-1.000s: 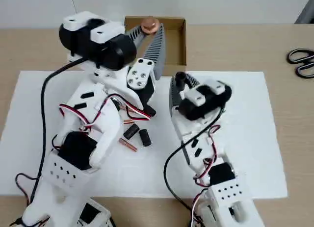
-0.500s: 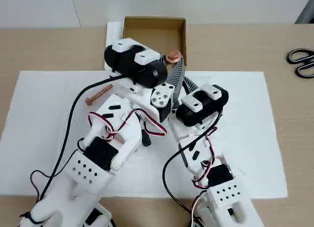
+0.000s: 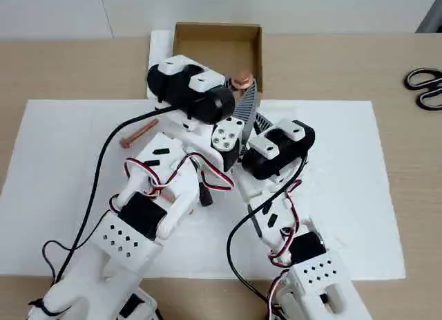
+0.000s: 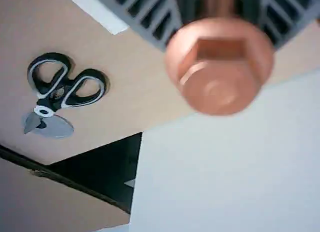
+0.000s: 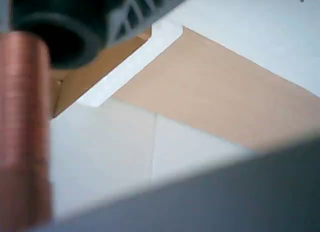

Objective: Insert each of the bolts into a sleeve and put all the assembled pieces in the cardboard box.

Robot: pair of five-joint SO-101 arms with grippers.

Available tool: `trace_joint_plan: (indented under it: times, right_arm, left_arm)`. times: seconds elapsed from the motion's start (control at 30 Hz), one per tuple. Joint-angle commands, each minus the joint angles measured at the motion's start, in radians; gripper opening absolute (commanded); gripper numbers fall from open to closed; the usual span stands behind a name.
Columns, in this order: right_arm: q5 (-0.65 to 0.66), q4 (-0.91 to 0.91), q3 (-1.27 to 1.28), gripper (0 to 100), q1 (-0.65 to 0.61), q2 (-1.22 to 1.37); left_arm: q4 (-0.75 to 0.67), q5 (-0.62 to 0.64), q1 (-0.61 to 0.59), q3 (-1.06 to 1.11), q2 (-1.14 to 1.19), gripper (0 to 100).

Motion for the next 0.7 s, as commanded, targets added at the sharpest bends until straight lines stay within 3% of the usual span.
trace_joint_plan:
  times: [0.0,0.67]
  right_arm:
    - [-0.002,-0.027,-0.077,0.4,-0.001,-0.028]
    - [-0.003,-0.027,-0.078,0.4,0.031,-0.028]
  left_arm:
    - [-0.015,-0.005,-0.012,0.012,-0.006,1]
    - [0.002,-0.003,-0.035,0.082,-0.031,1]
